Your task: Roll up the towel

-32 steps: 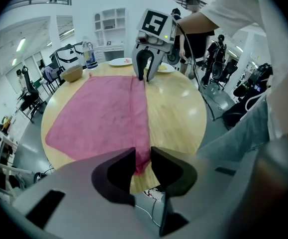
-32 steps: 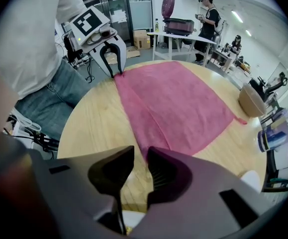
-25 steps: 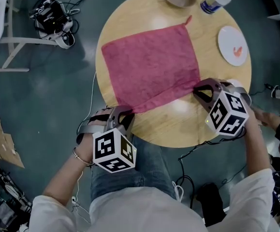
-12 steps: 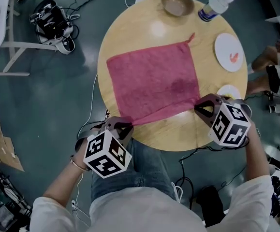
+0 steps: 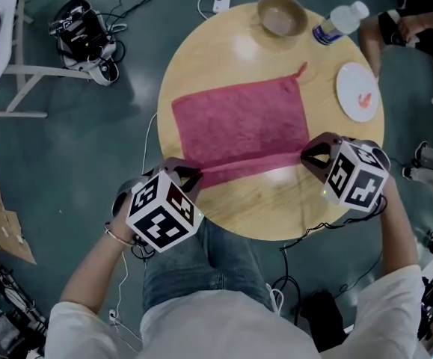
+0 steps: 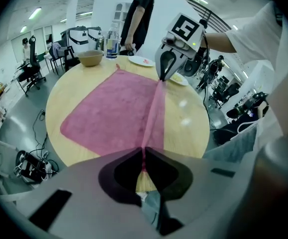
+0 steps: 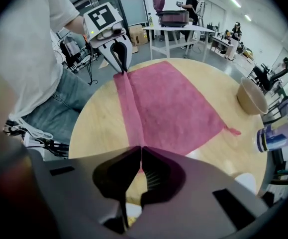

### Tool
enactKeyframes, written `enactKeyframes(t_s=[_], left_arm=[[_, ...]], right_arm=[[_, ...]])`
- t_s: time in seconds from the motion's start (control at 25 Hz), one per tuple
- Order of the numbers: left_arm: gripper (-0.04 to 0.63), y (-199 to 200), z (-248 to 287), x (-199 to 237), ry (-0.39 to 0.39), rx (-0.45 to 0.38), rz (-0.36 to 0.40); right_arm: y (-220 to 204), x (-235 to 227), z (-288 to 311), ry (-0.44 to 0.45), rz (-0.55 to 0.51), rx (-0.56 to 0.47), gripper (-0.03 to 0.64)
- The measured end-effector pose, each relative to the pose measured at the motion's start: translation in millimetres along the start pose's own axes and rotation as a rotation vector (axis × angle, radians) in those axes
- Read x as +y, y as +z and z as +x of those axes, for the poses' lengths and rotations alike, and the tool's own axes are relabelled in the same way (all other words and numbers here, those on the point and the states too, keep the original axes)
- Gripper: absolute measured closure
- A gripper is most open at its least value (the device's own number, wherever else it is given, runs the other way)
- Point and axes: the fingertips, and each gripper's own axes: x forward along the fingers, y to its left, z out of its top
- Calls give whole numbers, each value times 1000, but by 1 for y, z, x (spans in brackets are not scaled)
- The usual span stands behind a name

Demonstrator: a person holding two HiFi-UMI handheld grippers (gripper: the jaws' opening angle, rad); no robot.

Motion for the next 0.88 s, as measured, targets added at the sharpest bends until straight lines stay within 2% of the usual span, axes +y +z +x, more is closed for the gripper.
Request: enactKeyframes(t_s=[0.24, 0.48, 0.64, 0.88], left_arm=[[569, 2, 3, 9, 28, -7, 5], [565, 4, 5, 16, 69, -20, 33], [528, 1, -2, 17, 58, -38, 17], [503, -4, -28, 22, 93, -63, -4]], right_arm=[[-1, -9, 9, -7, 17, 14, 603], [-3, -12, 13, -37, 38, 13, 550], [1, -14, 4, -75, 55, -6, 502], [-4, -14, -18, -147, 77, -44, 499]])
